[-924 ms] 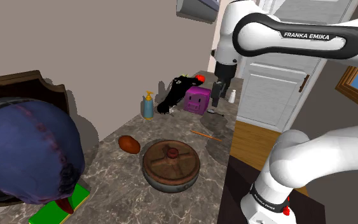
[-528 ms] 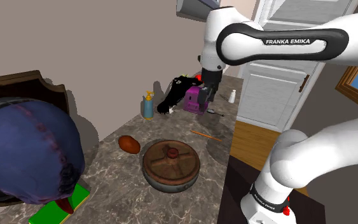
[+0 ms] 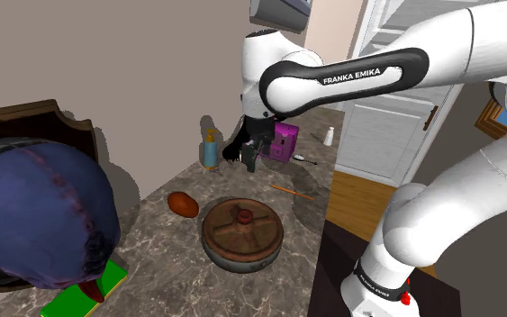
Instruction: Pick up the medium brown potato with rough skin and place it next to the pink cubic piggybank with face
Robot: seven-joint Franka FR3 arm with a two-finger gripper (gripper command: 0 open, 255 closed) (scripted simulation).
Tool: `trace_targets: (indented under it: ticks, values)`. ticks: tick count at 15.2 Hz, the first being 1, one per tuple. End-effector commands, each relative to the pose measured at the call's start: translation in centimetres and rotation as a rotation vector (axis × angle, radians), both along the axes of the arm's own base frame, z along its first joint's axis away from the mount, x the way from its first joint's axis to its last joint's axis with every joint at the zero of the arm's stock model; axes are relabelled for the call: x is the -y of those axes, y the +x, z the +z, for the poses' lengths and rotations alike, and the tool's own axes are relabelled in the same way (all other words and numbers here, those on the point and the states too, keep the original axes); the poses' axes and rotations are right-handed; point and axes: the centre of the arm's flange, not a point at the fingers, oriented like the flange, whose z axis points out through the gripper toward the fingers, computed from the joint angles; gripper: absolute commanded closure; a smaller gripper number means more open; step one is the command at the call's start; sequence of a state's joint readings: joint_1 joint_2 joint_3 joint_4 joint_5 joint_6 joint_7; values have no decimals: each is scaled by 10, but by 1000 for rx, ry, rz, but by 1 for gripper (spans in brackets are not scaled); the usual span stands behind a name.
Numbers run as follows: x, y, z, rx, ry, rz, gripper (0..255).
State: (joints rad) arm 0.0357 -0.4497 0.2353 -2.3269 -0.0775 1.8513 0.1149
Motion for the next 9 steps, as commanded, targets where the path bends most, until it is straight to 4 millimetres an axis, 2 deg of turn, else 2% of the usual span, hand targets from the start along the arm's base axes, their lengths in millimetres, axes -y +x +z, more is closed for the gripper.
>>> trace_targets:
  ticks: [1, 9]
  values:
    - [-18, 15, -14, 1, -14, 8, 0]
    - [-93, 77, -68, 1, -74, 41, 0]
